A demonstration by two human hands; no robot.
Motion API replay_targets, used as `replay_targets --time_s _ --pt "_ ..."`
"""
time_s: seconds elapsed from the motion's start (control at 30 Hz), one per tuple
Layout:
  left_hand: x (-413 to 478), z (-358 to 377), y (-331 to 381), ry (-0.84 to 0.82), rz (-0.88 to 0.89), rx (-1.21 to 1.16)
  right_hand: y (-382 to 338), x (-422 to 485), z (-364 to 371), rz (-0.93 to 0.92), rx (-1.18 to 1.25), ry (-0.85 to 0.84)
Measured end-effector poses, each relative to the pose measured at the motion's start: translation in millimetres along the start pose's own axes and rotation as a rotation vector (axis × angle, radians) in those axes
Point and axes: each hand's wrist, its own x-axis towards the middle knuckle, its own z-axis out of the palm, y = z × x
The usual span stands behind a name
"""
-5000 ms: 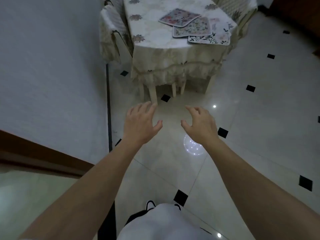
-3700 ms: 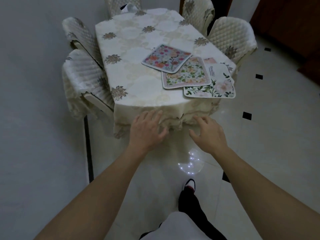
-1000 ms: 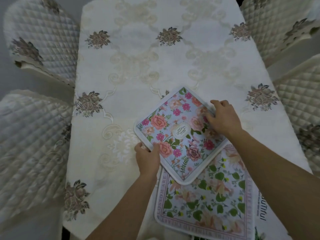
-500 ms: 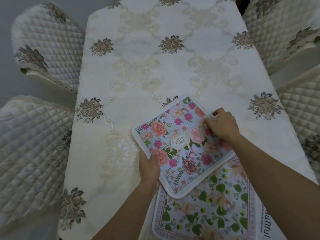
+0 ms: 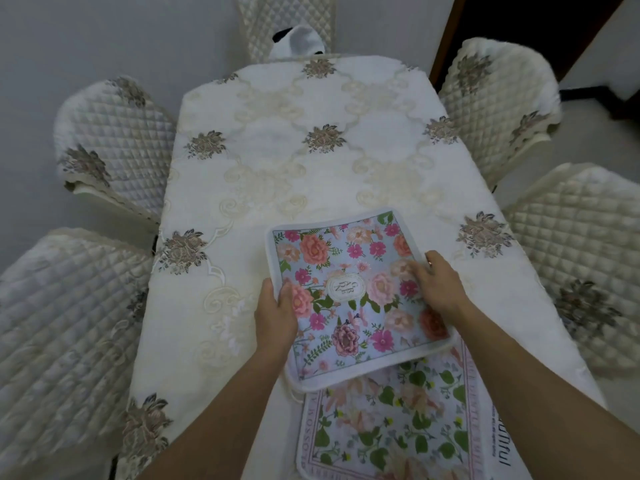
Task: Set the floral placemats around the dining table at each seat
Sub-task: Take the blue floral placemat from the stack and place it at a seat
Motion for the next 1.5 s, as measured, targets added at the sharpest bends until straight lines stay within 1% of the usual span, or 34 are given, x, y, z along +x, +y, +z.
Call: replay_targets --time_s 0.13,0.23,0.37,0.5,0.6,0.73,0.83,0.97,1.07,1.27,1.5 --pt "-7 -16 21 0.016 0.142 0.151 -6 -26 -16 0.034 0.218 0.022" --pt "-17 -25 34 0.012 0.2 0.194 -11 -46 -26 0.043 0.326 0.039" --pt "-33 -39 45 -0.028 0.24 0.169 -19 -71 -37 0.002 0.356 0.083" --pt "-47 -53 52 -0.046 0.274 0.172 -22 -88 -40 -0.03 0.41 0.069" --pt "-54 -61 53 -0.048 0.268 0.164 -21 -100 -39 -0.031 0.418 0.077" --pt "-63 -68 55 -0.08 0.271 0.155 -22 -123 -41 -0.034 0.432 0.126" --pt "-68 -67 55 -0.112 0.316 0.161 -18 -145 -48 -0.024 0.433 0.184" --pt "-80 -50 56 -0.224 0.374 0.146 2 -184 -62 0.045 0.416 0.293" --pt "-100 -27 56 -0.346 0.445 0.158 36 -222 -73 0.126 0.366 0.427" --pt "-171 31 52 -0.575 0.551 0.193 100 -320 -100 0.284 0.327 0.72" --pt "-252 102 62 -0.786 0.686 0.285 168 -408 -126 0.428 0.333 0.946"
